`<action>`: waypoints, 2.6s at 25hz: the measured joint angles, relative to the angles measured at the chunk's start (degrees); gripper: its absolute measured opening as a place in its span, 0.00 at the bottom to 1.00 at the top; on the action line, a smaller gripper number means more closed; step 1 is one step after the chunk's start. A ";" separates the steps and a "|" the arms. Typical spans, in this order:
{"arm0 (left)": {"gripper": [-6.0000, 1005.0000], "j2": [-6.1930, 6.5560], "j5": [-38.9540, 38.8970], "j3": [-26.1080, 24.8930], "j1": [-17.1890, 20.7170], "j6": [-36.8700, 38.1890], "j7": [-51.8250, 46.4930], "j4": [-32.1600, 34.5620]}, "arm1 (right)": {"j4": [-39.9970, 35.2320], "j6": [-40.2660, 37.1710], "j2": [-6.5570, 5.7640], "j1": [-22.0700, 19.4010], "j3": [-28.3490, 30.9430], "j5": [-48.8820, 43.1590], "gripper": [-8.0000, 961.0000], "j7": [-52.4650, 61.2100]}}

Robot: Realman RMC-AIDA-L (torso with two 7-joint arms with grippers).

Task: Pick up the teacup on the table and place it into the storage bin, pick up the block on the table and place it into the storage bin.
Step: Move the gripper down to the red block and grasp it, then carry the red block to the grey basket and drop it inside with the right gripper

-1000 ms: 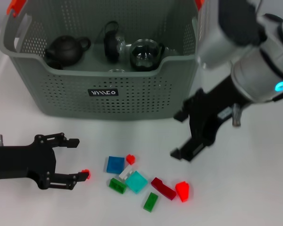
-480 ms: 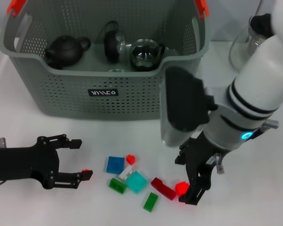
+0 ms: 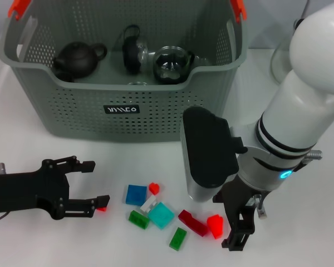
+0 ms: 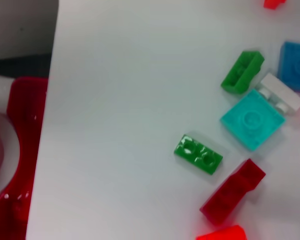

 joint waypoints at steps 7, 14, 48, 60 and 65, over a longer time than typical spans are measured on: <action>0.87 0.04 0.00 -0.96 0.02 0.00 -0.28 -0.87 | 0.12 1.65 0.11 0.07 -2.97 -0.71 0.96 -0.81; 0.87 0.09 0.00 -1.32 -0.14 -0.33 -0.24 -1.42 | 0.17 3.47 0.25 -0.28 -5.63 -0.65 0.96 -0.60; 0.87 0.38 0.00 -1.43 -0.19 -0.61 -0.07 -1.38 | -2.08 1.32 -0.21 0.24 -0.22 -2.70 0.46 1.94; 0.87 0.80 0.06 -1.43 -0.85 -0.61 1.21 -1.24 | -16.72 -10.41 -0.26 3.52 22.92 4.60 0.46 0.15; 0.87 0.99 0.11 -1.43 -1.51 -0.58 1.23 -1.13 | -16.76 -1.53 -0.30 5.35 30.94 4.80 0.46 -1.86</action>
